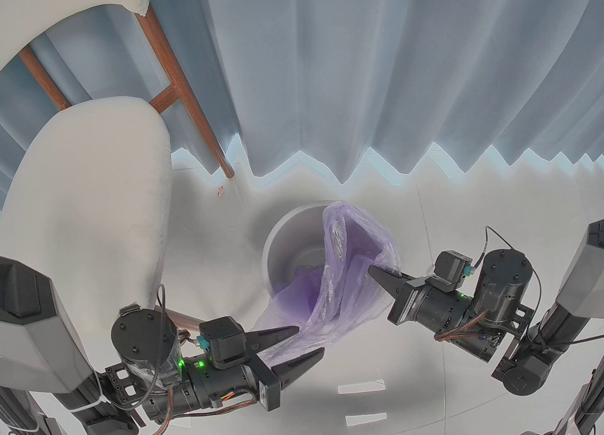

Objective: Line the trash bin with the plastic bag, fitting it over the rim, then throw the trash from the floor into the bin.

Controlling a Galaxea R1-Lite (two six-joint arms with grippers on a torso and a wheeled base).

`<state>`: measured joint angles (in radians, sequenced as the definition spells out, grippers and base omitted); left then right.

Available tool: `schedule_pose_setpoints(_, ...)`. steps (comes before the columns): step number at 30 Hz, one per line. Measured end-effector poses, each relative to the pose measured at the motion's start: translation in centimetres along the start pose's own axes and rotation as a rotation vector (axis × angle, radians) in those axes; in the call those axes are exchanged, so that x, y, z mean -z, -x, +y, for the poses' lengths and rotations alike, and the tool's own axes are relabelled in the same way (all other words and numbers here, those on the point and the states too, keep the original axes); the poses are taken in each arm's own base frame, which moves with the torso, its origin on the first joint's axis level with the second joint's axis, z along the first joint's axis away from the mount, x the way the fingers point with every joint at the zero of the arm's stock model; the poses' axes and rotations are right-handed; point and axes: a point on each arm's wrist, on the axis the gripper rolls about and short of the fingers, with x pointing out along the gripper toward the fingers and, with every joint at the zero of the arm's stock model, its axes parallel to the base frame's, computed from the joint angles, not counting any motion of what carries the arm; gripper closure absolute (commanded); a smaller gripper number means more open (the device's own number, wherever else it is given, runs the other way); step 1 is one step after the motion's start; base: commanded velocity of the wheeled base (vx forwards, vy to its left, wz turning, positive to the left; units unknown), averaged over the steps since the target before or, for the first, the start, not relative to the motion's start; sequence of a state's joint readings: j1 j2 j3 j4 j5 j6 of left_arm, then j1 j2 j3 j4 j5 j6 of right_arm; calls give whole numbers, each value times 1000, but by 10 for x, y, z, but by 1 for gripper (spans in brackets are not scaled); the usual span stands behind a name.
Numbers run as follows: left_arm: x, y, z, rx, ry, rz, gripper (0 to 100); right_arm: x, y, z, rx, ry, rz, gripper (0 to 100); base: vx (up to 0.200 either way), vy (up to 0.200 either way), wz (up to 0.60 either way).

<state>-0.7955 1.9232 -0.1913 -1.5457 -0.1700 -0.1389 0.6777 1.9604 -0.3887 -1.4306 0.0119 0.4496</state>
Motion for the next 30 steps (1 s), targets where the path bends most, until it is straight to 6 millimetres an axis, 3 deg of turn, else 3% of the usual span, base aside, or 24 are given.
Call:
schedule_pose_setpoints(12, -7, -3, 3, -27, 2, -39, 0, 3, -5, -4, 3, 8, -26, 100, 0, 0, 0)
schedule_pose_setpoints(19, -17, -1, 18, -122, 16, -87, 0, -16, 2, -12, -17, -2, -64, 100, 0, 0, 0)
schedule_pose_setpoints(30, -12, 4, 30, -206, 29, -69, 0, -44, 5, -29, 25, -3, -164, 100, 0, 0, 0)
